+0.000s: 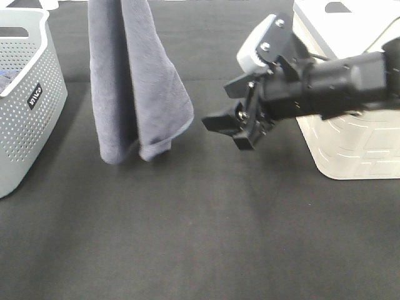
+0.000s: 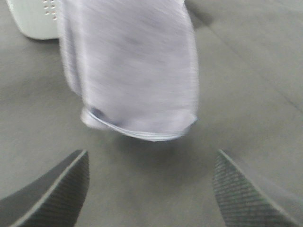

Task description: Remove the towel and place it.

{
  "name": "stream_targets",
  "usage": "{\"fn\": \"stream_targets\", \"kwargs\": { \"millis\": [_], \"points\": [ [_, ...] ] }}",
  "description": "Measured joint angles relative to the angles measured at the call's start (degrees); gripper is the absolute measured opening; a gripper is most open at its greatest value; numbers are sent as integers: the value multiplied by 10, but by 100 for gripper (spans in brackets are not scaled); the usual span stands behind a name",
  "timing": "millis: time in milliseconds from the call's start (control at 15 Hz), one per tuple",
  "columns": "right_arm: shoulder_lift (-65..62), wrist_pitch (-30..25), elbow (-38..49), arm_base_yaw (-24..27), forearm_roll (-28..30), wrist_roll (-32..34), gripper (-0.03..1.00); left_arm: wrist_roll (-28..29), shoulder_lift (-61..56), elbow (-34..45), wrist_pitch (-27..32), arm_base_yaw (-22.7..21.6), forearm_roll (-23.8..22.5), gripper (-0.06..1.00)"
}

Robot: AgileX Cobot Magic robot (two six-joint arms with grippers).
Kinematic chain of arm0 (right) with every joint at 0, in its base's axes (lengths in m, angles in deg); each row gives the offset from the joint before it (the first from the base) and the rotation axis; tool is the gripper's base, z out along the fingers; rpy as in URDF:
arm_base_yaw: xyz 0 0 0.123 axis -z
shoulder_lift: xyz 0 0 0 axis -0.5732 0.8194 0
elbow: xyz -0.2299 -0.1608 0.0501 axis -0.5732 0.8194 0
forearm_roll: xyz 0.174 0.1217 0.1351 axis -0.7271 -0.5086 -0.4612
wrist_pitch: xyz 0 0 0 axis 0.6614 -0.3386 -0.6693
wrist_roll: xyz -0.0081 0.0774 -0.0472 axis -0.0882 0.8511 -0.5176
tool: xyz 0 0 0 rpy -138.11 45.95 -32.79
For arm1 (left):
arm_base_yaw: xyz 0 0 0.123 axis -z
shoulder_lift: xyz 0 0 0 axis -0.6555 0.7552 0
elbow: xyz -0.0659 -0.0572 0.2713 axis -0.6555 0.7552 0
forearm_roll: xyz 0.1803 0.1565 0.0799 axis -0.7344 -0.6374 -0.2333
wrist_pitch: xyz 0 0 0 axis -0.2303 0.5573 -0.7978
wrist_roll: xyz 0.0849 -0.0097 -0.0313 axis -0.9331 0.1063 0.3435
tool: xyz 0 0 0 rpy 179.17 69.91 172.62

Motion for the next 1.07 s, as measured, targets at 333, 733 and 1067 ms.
{"fn": "stream_targets", "kwargs": {
  "millis": [333,733,1067],
  "points": [
    [91,-41,-78,0,1,27,71,-1,-8,0,0,0,7,0],
    [104,-99,-81,0,57,102,65,-1,-8,0,0,0,7,0],
    [128,-101,-81,0,61,104,43,-2,-8,0,0,0,7,0]
  ]
}}
